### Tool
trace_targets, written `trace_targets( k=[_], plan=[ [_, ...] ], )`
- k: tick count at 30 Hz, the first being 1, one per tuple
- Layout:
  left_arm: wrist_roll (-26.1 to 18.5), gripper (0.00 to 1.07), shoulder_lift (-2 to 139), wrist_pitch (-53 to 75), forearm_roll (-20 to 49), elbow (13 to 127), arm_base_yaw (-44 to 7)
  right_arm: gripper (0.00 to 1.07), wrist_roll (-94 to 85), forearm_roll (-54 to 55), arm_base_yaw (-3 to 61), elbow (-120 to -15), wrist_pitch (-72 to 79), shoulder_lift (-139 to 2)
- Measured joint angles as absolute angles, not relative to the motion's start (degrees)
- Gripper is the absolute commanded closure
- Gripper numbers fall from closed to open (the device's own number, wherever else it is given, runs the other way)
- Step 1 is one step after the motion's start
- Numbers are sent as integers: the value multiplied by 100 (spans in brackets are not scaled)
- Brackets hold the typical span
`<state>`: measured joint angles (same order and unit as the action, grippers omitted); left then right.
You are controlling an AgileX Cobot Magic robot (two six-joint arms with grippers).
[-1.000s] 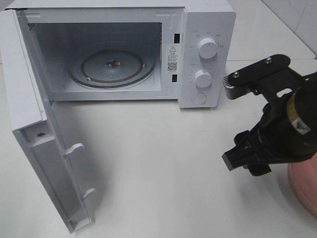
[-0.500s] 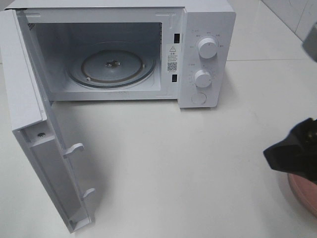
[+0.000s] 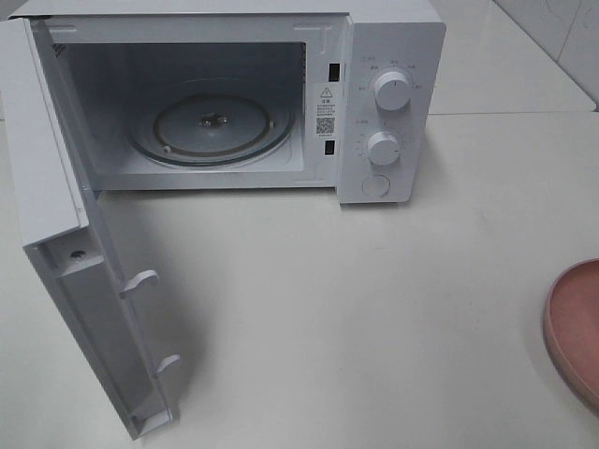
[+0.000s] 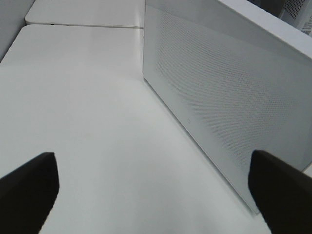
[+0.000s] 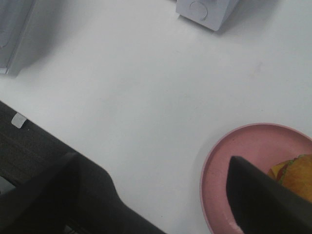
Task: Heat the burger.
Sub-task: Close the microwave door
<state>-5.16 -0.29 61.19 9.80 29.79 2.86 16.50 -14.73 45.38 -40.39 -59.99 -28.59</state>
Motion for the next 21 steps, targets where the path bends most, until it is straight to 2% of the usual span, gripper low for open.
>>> trace_targets(
  k=[6, 8, 9, 10, 11, 13, 16, 17, 21],
  plan=[
    [-516, 9, -29, 6119, 980, 2979, 286, 31, 1621, -1604, 4194, -3707, -5999, -2068],
    [-516, 9, -29, 6119, 980, 2979, 286, 31, 1450, -1633, 3741, -3512, -5884, -1748],
    [-516, 9, -29, 6119, 980, 2979, 286, 31, 1450, -1633, 3741, -3512, -5884, -1748],
    [-516, 9, -29, 6119, 980, 2979, 286, 31, 1329, -1633, 3403, -3363, -5770, -1518],
    [-516, 9, -29, 6119, 980, 2979, 286, 31, 1329, -1633, 3403, -3363, -5770, -1518],
    [-516, 9, -29, 6119, 980, 2979, 286, 31, 1249, -1507, 2951, -3168, -5649, -1197],
    [-516, 9, -29, 6119, 980, 2979, 286, 31, 1215, -1381, 2676, -3060, -5621, -1003],
    [-516, 9, -29, 6119, 980, 2979, 286, 31, 1192, -1283, 2378, -2939, -5604, -796],
    [-516, 9, -29, 6119, 980, 2979, 286, 31, 1129, -1220, 1845, -2865, -5609, -430]
  ],
)
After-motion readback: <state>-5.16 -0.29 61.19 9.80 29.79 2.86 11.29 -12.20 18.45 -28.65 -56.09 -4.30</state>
